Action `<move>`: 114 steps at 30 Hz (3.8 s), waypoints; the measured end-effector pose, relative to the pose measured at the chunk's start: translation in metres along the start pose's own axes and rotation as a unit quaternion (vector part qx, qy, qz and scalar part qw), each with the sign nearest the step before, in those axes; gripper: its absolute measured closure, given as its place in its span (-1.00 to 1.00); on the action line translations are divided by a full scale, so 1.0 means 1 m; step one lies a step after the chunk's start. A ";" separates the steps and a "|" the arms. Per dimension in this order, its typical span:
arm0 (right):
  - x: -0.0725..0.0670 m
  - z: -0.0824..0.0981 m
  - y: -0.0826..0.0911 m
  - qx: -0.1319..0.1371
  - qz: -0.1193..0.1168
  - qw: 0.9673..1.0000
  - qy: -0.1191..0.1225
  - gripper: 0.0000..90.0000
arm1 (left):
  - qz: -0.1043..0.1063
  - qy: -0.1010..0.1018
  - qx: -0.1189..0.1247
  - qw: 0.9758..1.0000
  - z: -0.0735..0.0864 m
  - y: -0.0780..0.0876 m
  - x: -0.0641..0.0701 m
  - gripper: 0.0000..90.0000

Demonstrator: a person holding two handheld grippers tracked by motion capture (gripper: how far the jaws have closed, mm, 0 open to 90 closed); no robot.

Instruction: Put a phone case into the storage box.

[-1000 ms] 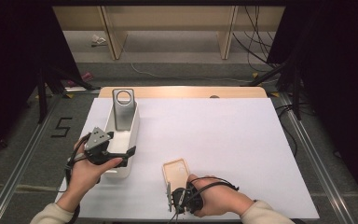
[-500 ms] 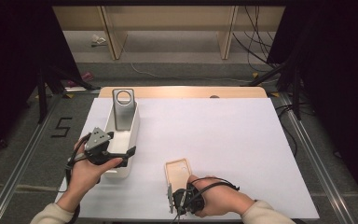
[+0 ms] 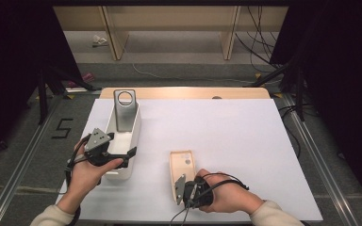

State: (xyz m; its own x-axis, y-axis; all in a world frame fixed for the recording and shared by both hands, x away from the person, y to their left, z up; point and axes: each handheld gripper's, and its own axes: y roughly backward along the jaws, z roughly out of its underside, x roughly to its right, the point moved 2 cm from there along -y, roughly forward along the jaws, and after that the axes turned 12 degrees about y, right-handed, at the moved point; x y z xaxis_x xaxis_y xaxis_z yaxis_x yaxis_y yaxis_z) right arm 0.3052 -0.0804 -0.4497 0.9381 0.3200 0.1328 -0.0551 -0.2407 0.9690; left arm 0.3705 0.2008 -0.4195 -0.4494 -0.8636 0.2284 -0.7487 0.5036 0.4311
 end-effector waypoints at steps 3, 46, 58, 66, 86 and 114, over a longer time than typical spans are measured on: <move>0.003 0.006 0.005 0.014 0.015 1.000 -0.013 0.96 | 0.000 0.001 0.001 1.000 0.000 0.000 0.000 -0.94; 0.023 0.055 0.031 0.131 0.101 0.980 -0.110 0.96 | 0.025 0.009 0.005 1.000 -0.009 -0.004 0.014 -0.85; 0.023 0.054 0.034 0.146 0.116 0.977 -0.105 0.96 | 0.086 -0.012 -0.024 0.996 -0.042 -0.040 0.062 -0.67; 0.022 0.053 0.037 0.149 0.119 0.975 -0.110 0.96 | 0.116 -0.016 -0.071 0.991 -0.057 -0.077 0.093 -0.56; 0.023 0.050 0.038 0.148 0.131 0.975 -0.100 0.96 | 0.100 0.025 -0.156 0.982 -0.059 -0.135 0.123 0.17; 0.025 0.051 0.027 0.120 0.124 0.980 -0.100 0.96 | 0.124 0.093 -0.155 0.976 -0.067 -0.131 0.135 0.79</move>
State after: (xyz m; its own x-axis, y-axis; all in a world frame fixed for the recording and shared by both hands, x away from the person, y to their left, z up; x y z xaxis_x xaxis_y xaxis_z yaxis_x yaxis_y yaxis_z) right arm 0.3447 -0.1255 -0.4304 0.9553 0.0443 0.2921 -0.2310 -0.5043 0.8320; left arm 0.4407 0.0167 -0.3870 -0.4793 -0.7203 0.5015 -0.4318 0.6910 0.5797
